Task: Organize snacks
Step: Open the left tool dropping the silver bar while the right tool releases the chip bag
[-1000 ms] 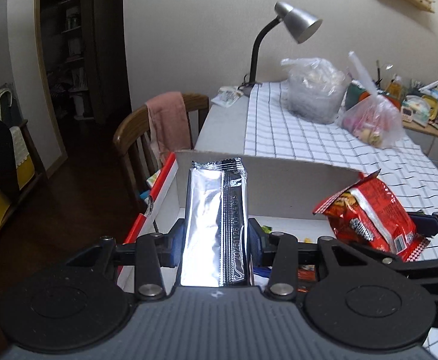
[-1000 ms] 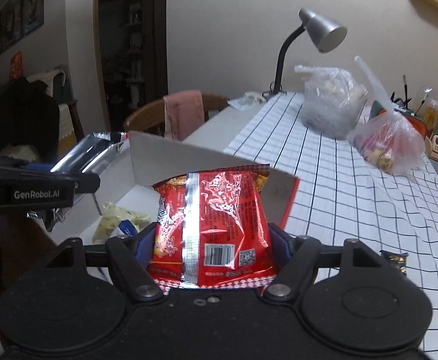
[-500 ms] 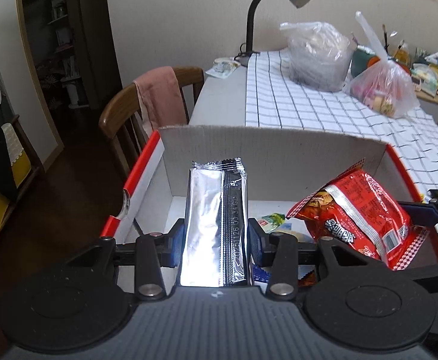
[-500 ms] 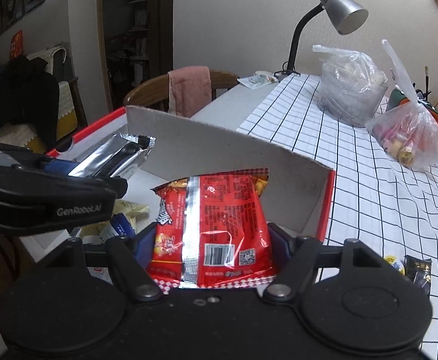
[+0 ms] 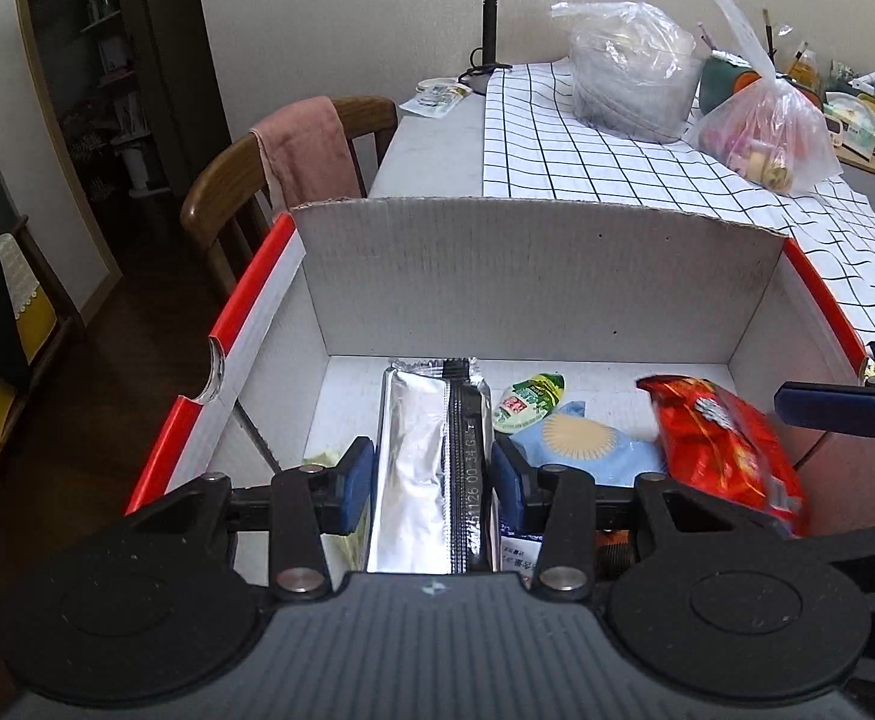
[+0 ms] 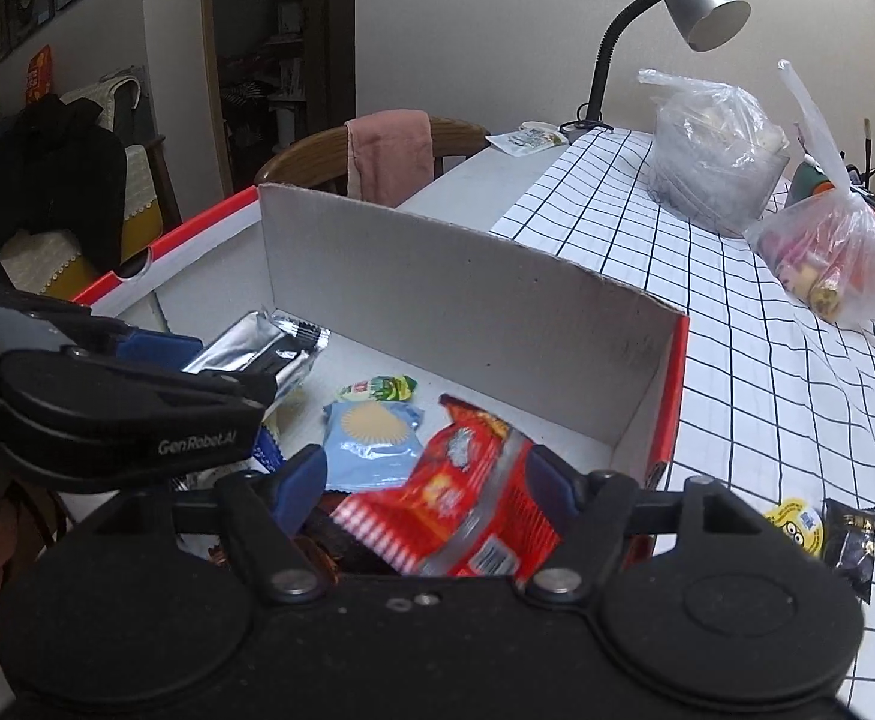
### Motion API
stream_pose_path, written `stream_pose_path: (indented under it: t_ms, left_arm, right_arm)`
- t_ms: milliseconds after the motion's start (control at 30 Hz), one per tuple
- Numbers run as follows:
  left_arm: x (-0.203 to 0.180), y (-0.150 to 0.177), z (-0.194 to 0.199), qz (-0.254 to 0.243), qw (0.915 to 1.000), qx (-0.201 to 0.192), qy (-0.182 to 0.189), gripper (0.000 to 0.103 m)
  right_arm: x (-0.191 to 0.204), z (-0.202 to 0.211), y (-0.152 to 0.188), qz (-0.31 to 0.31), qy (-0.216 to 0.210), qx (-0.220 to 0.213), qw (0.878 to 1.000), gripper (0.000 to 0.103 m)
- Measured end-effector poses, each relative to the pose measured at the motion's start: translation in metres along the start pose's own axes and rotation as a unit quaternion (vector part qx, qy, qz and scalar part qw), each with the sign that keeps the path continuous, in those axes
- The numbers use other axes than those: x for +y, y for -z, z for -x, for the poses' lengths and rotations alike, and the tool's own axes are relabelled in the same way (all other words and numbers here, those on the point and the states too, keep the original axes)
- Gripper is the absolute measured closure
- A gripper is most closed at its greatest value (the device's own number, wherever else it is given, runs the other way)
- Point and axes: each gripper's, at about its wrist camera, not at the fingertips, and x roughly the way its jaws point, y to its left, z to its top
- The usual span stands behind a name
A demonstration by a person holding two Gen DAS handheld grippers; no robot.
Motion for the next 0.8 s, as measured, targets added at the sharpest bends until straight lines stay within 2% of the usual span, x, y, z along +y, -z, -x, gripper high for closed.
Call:
stream_pose_path:
  t_ms: [267,433,567,633,800]
  left_arm:
    - [0.001,0.002,0.012,0.004,0.9999,-0.011,0.001,0.053]
    - [-0.002,0.004,0.028,0.007,0.9996,-0.026,0.006,0.043]
    - [-0.006,0.006,0.043,0.005,0.9992,-0.039,0.009,0.042]
    - [-0.007,0.007,0.050,0.007,0.9988,-0.047,0.010,0.034]
    - [-0.011,0.012,0.068,0.007,0.9980,-0.062,0.012,0.032]
  right_arm:
    - [0.000,0.016,0.006,0.002,-0.010,-0.012,1.000,0.024]
    - [-0.003,0.028,0.010,0.001,-0.013,-0.019,1.000,0.022]
    - [-0.006,0.042,0.013,-0.003,-0.015,-0.030,0.999,0.020]
    - [-0.007,0.049,0.014,-0.002,-0.014,-0.034,0.999,0.020]
    - [-0.011,0.067,0.017,-0.003,-0.017,-0.052,0.998,0.015]
